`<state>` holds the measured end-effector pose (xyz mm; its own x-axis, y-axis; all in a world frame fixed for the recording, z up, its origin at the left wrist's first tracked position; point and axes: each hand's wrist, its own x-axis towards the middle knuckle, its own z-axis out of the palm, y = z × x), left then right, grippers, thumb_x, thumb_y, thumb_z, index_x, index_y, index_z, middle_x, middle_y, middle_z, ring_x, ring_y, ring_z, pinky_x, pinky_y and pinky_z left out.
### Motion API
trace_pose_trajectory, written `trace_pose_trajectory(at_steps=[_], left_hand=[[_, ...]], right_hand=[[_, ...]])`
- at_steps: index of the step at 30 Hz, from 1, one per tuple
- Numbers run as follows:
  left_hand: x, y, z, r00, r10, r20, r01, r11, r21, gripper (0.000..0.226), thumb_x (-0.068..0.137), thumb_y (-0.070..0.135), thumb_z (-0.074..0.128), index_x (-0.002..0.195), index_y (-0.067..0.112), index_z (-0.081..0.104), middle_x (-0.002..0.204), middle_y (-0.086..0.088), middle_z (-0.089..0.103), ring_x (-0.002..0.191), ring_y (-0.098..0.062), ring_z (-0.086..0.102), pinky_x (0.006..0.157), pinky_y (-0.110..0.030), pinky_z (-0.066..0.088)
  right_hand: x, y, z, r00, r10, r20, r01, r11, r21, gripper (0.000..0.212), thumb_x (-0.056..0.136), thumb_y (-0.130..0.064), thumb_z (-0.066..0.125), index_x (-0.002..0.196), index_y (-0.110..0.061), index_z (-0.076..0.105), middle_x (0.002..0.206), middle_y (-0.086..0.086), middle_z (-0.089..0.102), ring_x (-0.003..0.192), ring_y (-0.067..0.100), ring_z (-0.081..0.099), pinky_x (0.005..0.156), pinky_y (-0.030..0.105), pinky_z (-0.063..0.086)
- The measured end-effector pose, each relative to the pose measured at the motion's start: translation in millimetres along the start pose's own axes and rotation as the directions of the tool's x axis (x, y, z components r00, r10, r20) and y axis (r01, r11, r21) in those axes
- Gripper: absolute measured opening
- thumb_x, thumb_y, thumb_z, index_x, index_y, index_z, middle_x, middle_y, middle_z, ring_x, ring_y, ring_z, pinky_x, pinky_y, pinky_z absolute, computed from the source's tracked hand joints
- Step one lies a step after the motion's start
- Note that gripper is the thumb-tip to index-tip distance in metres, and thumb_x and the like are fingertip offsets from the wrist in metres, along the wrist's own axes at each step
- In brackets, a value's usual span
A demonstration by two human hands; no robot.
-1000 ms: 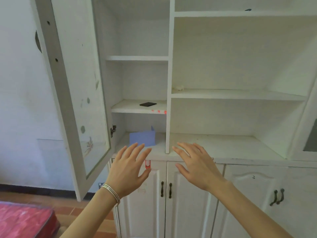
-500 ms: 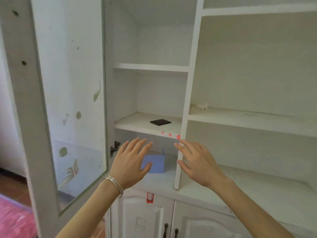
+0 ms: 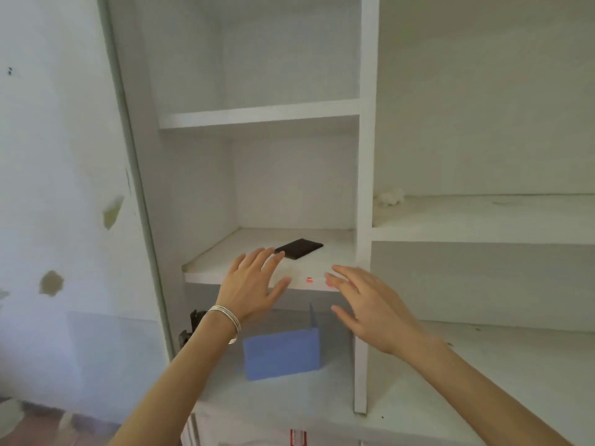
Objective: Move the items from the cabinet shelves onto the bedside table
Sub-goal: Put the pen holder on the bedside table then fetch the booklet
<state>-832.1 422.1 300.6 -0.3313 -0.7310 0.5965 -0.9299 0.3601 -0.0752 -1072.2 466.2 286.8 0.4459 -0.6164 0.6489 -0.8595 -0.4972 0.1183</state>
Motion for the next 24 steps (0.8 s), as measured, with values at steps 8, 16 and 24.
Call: trace_pose_trajectory(at_steps=[8, 16, 24], left_hand=[[83, -38, 39, 0.96, 0.072, 0.271, -0.056, 0.996, -0.068, 0.094, 0.07, 0.073, -0.008, 0.149, 0.029, 0.019, 0.156, 0.011, 0.018, 0.142, -0.007, 0.013, 0.114, -0.034, 0.003], [69, -51, 45, 0.908, 0.145, 0.392, -0.062, 0.974, -0.216, 0.124, 0.048, 0.091, -0.02, 0.146, 0.031, 0.027, 0.153, 0.013, 0.026, 0.139, -0.003, 0.023, 0.116, -0.041, 0.003], [-2, -56, 33, 0.954, 0.285, -0.094, -0.294, 0.951, -0.1, 0.048, 0.084, 0.056, 0.044, 0.119, 0.025, 0.057, 0.122, 0.009, 0.062, 0.114, -0.008, 0.056, 0.107, -0.047, 0.034]], right_hand=[[45, 10, 35, 0.999, 0.043, -0.001, -0.043, 0.999, -0.009, 0.056, 0.099, -0.046, 0.019, 0.127, -0.013, 0.055, 0.129, 0.006, 0.057, 0.112, 0.02, 0.057, 0.089, 0.03, 0.049], [50, 11, 51, 0.999, -0.001, 0.038, 0.0, 1.0, 0.02, 0.054, 0.099, -0.045, 0.023, 0.128, -0.011, 0.054, 0.132, 0.006, 0.054, 0.116, 0.02, 0.053, 0.095, 0.03, 0.045], [62, 6, 58, 0.993, -0.114, 0.038, 0.109, 0.987, 0.119, 0.053, 0.099, -0.045, 0.024, 0.133, -0.012, 0.049, 0.134, 0.003, 0.051, 0.12, 0.015, 0.047, 0.103, 0.026, 0.034]])
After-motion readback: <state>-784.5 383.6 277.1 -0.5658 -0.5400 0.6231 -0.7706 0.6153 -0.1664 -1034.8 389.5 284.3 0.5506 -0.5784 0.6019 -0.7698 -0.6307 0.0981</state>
